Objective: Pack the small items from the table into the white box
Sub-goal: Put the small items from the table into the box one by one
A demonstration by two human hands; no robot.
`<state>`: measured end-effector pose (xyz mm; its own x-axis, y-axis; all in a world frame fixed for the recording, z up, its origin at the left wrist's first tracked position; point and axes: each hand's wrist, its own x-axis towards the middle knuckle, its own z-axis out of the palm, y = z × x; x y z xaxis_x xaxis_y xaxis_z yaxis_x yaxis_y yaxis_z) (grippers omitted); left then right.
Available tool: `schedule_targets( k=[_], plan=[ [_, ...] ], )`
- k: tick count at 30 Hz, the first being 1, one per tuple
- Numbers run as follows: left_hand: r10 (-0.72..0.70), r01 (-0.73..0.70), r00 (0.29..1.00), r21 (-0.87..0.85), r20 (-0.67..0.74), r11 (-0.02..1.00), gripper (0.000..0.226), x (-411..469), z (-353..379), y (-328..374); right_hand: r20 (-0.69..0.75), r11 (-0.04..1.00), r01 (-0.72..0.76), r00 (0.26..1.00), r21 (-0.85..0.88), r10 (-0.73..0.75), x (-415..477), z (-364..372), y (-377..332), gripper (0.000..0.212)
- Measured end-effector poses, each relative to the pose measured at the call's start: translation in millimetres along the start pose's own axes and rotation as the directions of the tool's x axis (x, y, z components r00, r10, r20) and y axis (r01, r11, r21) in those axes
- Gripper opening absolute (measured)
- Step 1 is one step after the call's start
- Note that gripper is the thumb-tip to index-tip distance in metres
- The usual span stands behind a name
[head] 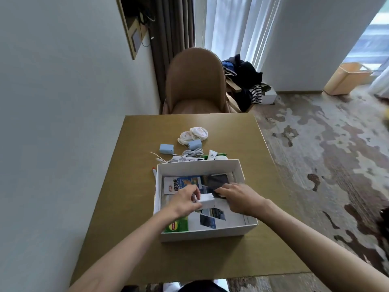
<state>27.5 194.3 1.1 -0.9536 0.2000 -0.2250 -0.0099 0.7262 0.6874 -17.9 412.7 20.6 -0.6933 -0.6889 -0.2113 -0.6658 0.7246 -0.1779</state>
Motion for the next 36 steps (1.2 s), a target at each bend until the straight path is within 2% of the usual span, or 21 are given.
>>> schedule_targets(
  k=[3,7,10,13,16,20,22,25,30,33,36],
  plan=[
    [0.06,-0.065,0.991,0.038,0.119,0.997,0.018,12,19,10,-0.025,0.981,0.012,1.0,-0.191,-0.017,-18,-2,15,0.034],
    [0.133,-0.151,0.963,0.06,0.232,0.987,0.02,24,44,20,-0.173,0.972,-0.029,0.985,-0.233,-0.012,-40,1,24,0.029],
    [0.162,-0.179,0.945,0.034,0.285,0.983,0.024,33,57,25,-0.265,0.981,-0.177,0.952,-0.072,0.153,-53,2,33,0.027],
    [0.181,-0.195,0.916,0.005,0.359,0.981,0.032,39,69,30,-0.232,0.95,-0.262,0.926,0.171,0.297,-62,4,39,0.034],
    [0.143,-0.121,0.902,-0.079,0.407,0.99,0.035,42,76,35,-0.185,0.909,-0.259,0.926,0.327,0.33,-65,9,42,0.037],
    [0.114,0.016,0.885,-0.274,0.451,0.962,0.021,40,72,39,-0.147,0.882,-0.251,0.932,0.399,0.331,-61,9,45,0.037],
    [0.074,0.074,0.89,-0.302,0.449,0.95,0.024,39,67,39,-0.161,0.876,-0.239,0.93,0.419,0.331,-57,5,46,0.036],
    [0.006,0.08,0.941,-0.241,0.338,0.967,0.023,36,54,41,-0.222,0.865,-0.217,0.912,0.453,0.345,-47,-3,48,0.034],
    [-0.052,0.054,0.999,-0.177,0.014,0.983,0.015,32,5,36,-0.344,0.902,-0.122,0.896,0.414,0.28,-10,-21,48,0.029],
    [-0.088,0.055,0.977,-0.171,-0.195,0.984,0.015,30,-32,22,-0.369,0.917,-0.072,0.901,0.392,0.228,26,-36,42,0.028],
    [-0.165,0.09,0.936,-0.243,-0.312,0.966,0.012,37,-67,2,-0.333,0.92,-0.076,0.918,0.385,0.215,72,-48,33,0.029]
  ],
)
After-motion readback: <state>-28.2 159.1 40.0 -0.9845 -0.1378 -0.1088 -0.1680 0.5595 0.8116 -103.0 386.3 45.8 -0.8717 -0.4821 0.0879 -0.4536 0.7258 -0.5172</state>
